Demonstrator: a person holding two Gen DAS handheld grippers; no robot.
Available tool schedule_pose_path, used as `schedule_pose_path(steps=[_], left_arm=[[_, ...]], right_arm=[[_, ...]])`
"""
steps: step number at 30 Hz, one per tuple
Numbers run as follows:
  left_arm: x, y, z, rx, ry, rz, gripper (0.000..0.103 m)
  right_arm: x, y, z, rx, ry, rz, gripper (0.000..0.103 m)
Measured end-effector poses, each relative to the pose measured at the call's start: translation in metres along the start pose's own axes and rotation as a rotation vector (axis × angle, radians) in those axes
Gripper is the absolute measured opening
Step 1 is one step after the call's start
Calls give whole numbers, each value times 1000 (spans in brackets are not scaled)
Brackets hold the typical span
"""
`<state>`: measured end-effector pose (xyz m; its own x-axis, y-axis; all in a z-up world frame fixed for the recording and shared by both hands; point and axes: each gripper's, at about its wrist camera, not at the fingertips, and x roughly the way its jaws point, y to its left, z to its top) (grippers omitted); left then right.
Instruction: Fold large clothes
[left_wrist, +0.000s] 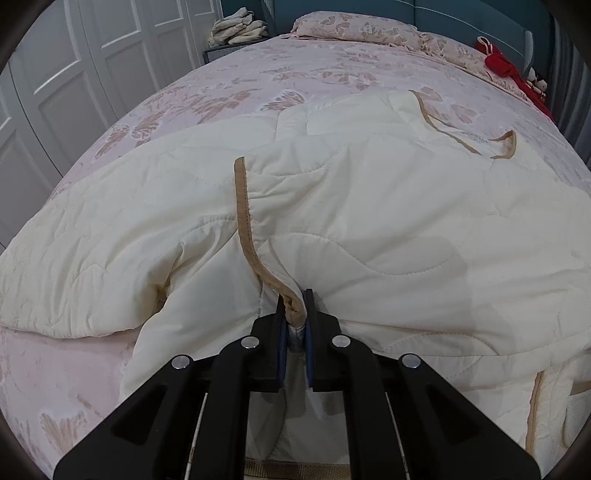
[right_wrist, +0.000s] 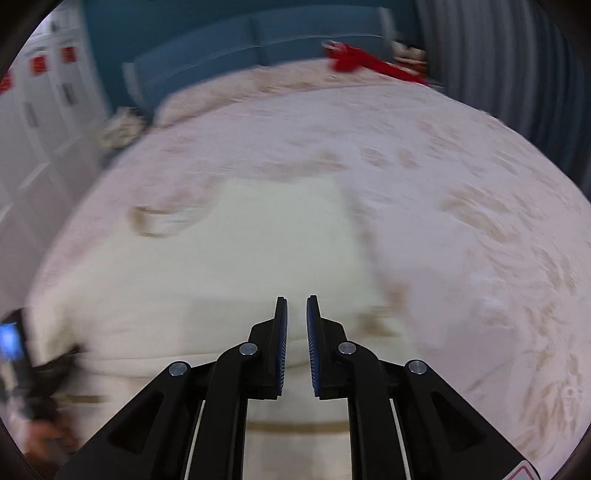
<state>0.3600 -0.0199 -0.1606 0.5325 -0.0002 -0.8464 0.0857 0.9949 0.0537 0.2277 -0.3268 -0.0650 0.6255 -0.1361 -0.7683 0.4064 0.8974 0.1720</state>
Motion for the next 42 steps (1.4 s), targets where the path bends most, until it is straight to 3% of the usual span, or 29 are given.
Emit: schedule_pose_path(steps=[3, 9, 15, 21, 23, 24, 26, 29, 36, 39, 42], left_arm=[[-1, 0, -1, -4, -6, -2, 7], [-2, 5, -4, -11, -13, -43, 7], [0, 10, -6, -43, -31, -82, 7], [-2, 20, -7, -95, -52, -147, 9], [-11, 34, -8, -151, -60, -193, 22], [-20, 47, -10, -193, -68, -222, 26], [-40, 81, -16, -291, -93, -252, 53], [-70, 153, -30, -429, -146, -227, 67], [-75, 352, -79, -798, -93, 30, 71], [-72, 409, -99, -966, -95, 45, 71], [-67, 440, -109, -1088, -137, -11, 71]], right_arm=[[12, 60, -9, -84, 73, 146, 10], [60, 141, -36, -168, 178, 240, 8], [93, 162, -65, -208, 228, 209, 6], [100, 166, -83, -270, 161, 160, 3], [99, 167, -86, -281, 147, 149, 3], [100, 166, -86, -282, 145, 148, 3], [100, 165, -87, -282, 140, 148, 3], [100, 166, -85, -292, 129, 137, 3], [100, 170, -85, -301, 115, 125, 3], [99, 173, -86, -311, 105, 113, 3], [99, 174, -87, -315, 99, 107, 3]])
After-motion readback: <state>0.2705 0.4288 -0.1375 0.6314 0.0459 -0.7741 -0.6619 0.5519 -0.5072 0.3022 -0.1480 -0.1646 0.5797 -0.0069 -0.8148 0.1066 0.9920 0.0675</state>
